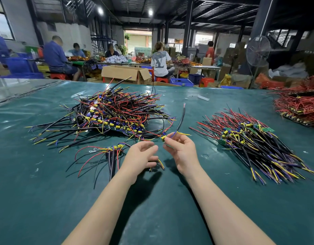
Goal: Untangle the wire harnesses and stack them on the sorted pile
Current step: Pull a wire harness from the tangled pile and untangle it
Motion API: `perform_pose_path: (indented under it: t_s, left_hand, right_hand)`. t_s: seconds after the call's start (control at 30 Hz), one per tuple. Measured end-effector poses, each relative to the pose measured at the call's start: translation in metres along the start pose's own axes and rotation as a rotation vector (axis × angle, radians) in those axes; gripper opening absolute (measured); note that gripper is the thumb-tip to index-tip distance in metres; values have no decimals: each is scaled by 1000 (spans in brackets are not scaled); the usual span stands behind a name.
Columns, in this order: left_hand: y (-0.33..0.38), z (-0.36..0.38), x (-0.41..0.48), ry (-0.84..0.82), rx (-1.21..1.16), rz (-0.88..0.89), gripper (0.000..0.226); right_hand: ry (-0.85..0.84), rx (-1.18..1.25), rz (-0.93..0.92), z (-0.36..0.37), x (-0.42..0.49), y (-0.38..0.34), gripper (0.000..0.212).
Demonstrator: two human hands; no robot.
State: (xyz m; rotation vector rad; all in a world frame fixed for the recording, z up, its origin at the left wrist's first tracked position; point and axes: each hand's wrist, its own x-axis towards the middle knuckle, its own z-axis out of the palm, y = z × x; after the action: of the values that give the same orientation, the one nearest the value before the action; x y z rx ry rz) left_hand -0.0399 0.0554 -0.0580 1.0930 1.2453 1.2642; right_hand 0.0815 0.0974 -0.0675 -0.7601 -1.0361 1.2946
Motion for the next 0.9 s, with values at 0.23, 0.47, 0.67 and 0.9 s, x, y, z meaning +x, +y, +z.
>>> perform_pose_path:
  t_s: [0.23,0.47,0.67,0.9]
  left_hand:
    - [4,-5,0,75,-220,-46,20]
    - [7,-11,0,108,-398,-132,15]
    - [5,-9,-2,-36,-303,-204,16]
    - [6,-11,-3,-25,-269,-210,7]
  right_hand:
    - [-320,-462,-143,14,-11,2,30]
    - [-92,-635,-287,12,-11,4,14]
    - [-147,-355,-149,12,-9,4,15]
    - [-250,-266,-45,14,-9,5,26]
